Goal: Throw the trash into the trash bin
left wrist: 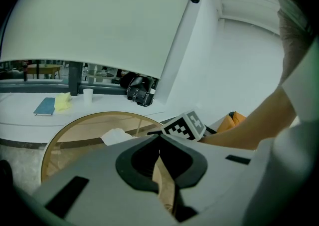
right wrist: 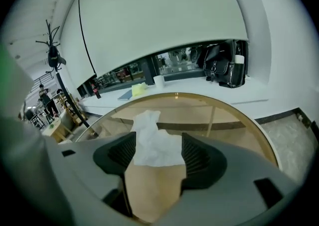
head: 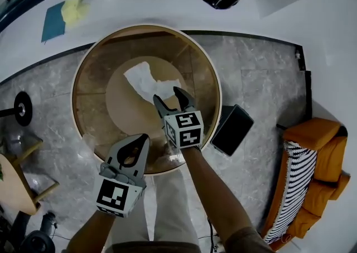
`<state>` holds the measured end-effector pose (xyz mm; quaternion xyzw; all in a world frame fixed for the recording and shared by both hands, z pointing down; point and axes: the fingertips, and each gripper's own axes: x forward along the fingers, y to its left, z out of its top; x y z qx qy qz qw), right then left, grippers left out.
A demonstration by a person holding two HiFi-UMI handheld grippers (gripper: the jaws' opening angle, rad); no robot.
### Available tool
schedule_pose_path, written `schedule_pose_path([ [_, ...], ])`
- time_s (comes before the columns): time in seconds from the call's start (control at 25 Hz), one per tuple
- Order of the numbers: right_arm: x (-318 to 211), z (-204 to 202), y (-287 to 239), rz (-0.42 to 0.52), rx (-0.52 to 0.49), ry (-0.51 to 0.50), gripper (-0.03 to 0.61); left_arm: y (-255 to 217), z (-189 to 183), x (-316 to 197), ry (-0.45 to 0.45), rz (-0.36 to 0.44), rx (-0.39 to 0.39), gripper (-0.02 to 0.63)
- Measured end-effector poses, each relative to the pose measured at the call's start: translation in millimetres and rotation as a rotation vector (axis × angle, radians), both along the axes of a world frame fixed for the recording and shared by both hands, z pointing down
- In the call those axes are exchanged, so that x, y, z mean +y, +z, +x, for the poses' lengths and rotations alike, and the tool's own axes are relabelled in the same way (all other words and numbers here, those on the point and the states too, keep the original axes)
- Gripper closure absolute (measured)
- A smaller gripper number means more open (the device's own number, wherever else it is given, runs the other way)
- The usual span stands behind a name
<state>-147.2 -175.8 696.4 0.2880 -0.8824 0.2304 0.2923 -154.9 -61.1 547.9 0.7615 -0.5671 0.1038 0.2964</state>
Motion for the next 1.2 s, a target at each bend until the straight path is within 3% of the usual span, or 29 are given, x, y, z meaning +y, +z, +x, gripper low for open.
schedule_pose_path([
  [0.64,2.2,-3.7,36.1,-0.047,0.110,-0.027,0.292,5.9,-2.6,-3.3,0.006,-0.021,0.022,0.595],
  [0.76,6.1,-0.4,39.1,-0.054,0.124,-0.028,0.359,8.2,-3.3,-3.2,0.004,-0.028,0.027,0.595],
  [0.88,11.6,0.5,38.2,-0.054,0.128,-0.050,0.544,10.6,-1.9,-4.1,0.008,-0.032,0.032,0.595],
  [1.2,19.7,0.8,28.6,-0.054,0.085,-0.025,0.555,14.7,2.4,0.0,0.064,-0.017,0.010,0.595],
])
